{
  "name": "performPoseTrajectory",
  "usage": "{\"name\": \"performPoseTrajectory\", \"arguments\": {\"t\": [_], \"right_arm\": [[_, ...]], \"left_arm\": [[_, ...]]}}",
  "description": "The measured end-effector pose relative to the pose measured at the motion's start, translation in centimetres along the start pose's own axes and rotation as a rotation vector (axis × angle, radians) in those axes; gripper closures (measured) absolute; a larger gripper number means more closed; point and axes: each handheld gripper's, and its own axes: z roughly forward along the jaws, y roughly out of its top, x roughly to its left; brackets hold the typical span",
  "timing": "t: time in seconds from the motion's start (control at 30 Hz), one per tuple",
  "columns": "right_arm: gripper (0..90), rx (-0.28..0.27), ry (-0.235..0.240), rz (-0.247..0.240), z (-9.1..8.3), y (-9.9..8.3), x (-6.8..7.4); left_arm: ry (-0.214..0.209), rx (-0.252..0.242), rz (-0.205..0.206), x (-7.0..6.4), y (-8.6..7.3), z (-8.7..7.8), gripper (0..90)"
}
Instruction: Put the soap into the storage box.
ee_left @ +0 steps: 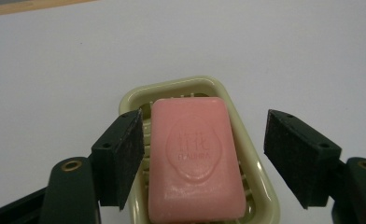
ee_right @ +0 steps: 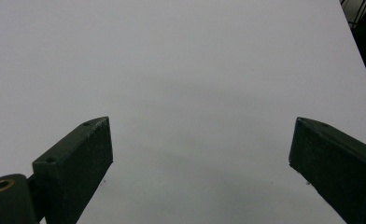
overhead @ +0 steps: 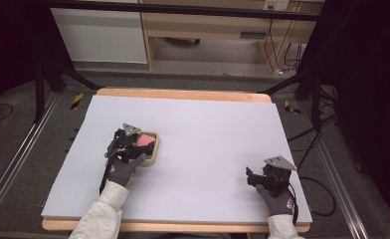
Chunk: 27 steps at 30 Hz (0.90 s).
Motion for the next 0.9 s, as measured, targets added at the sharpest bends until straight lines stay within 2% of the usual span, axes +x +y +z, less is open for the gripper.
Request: {"name": "performPoseTrajectory", "arguments": {"t": [0.23, 0.33, 0.4, 0.63, 0.7, 0.8, 0.9], "right_arm": [[6.2, -0.003, -0.006, 0.008, -0.1, 0.0, -0.2], [6.2, 0.002, -0.013, 0.012, 0.0, -0.1, -0.3], [6.2, 0.002, -0.018, 0.010, -0.1, -0.1, -0.3], [6.1, 0.004, -0.023, 0.022, -0.1, -0.1, -0.5], [6.1, 0.012, -0.027, 0.026, -0.1, -0.2, -0.6], [6.1, 0.010, -0.034, 0.025, -0.1, -0.3, -0.8], [6.1, 0.012, -0.037, 0.036, -0.1, -0.3, -0.9]], "left_arm": [[-0.048, -0.047, 0.021, 0.0, -0.4, -1.5, 27.7], [-0.066, -0.061, 0.037, 0.1, -1.0, -2.1, 27.1], [-0.062, -0.062, 0.055, 0.3, -1.6, -2.5, 26.4], [-0.058, -0.096, 0.050, 1.7, -3.6, -4.0, 23.5], [-0.060, -0.094, 0.050, 2.1, -4.3, -4.2, 23.2], [-0.057, -0.074, 0.074, 2.8, -5.5, -4.6, 21.6], [-0.042, -0.059, 0.068, 3.6, -6.7, -5.0, 20.1]]}}
